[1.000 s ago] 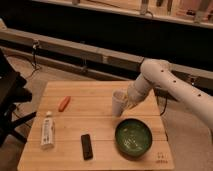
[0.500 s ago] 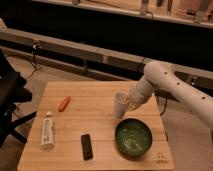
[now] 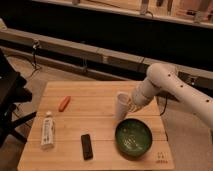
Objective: Place the ceramic cup in the ceramic bowl
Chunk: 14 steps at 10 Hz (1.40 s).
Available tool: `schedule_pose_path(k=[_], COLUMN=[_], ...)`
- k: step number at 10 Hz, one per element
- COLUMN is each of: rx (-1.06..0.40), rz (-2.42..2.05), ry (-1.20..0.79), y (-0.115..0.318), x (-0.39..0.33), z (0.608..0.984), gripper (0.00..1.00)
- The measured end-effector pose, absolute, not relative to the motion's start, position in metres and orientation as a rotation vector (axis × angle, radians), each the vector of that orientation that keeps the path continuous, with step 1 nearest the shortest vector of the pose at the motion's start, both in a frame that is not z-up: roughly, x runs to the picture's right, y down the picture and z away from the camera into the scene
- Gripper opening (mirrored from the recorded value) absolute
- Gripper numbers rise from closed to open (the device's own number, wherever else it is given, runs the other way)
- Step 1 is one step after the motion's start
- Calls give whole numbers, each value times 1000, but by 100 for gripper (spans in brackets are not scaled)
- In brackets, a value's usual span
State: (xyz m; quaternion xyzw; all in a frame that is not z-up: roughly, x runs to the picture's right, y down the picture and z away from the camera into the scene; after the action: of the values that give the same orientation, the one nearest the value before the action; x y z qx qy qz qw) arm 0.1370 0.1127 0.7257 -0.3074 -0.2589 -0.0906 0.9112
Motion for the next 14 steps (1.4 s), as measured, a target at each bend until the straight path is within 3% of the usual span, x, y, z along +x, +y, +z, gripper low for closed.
schedule_pose_path(k=[14], rx=[-642], rz=[-124], ry=[-523], y=[133], x=[155], z=[724], gripper=[0])
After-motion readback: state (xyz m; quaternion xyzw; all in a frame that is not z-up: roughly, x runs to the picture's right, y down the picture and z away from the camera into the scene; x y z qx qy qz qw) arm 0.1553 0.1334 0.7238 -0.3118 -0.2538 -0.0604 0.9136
